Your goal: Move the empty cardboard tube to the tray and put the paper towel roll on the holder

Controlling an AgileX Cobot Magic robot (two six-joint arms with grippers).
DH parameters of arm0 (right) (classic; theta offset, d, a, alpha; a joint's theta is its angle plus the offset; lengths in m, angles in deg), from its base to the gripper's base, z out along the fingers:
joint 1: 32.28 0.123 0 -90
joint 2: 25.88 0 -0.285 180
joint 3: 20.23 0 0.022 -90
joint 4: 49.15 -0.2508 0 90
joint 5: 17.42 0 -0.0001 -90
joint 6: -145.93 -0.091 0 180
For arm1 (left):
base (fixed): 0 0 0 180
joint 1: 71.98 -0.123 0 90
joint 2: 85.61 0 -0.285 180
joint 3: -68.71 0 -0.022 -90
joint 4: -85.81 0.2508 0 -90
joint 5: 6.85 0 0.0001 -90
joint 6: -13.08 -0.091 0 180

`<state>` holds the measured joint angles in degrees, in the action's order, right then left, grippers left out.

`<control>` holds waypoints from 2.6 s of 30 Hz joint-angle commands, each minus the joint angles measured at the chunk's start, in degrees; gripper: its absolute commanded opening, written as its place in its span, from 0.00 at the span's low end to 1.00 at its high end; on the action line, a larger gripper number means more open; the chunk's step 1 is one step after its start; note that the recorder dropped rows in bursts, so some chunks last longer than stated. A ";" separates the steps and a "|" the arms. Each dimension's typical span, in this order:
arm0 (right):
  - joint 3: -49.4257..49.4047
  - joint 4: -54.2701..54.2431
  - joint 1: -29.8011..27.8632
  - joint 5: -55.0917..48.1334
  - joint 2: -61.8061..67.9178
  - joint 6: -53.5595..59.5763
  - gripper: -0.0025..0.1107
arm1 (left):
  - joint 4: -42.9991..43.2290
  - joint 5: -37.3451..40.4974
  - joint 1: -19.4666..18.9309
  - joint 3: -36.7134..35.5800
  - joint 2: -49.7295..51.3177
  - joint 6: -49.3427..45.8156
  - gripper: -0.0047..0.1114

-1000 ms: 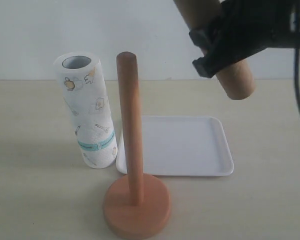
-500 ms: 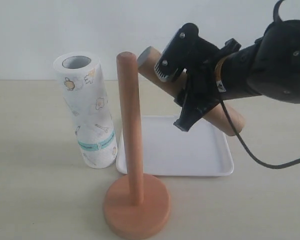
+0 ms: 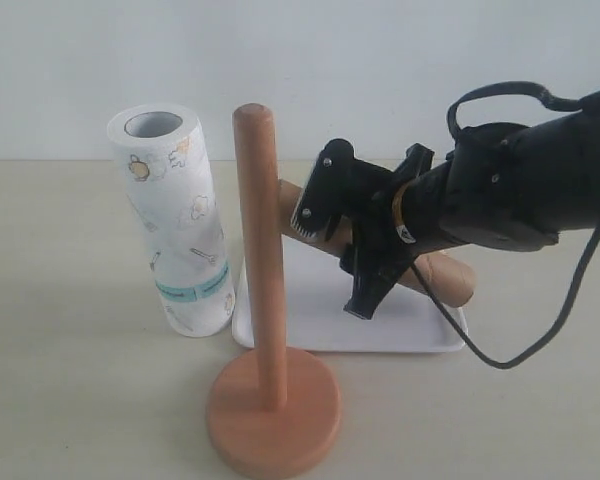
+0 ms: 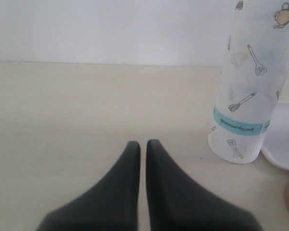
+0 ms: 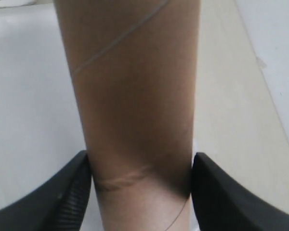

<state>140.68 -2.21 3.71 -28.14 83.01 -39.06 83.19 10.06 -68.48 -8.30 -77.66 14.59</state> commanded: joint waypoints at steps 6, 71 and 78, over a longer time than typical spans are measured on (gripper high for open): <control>0.29 -0.03 0.04 4.30 2.98 0.22 0.02 | 0.05 0.01 0.10 -0.21 -0.16 -0.16 0.08; 0.29 -0.03 0.04 -4.26 -5.07 5.92 0.76 | 0.05 0.01 0.10 -0.21 -0.16 -0.16 0.08; 0.29 -0.14 0.04 -14.61 -17.35 -0.63 0.76 | 0.05 0.01 0.10 -0.21 -0.16 -0.16 0.08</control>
<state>140.80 -2.05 3.71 -39.25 69.53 -36.65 83.19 10.06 -68.48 -8.30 -77.66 14.59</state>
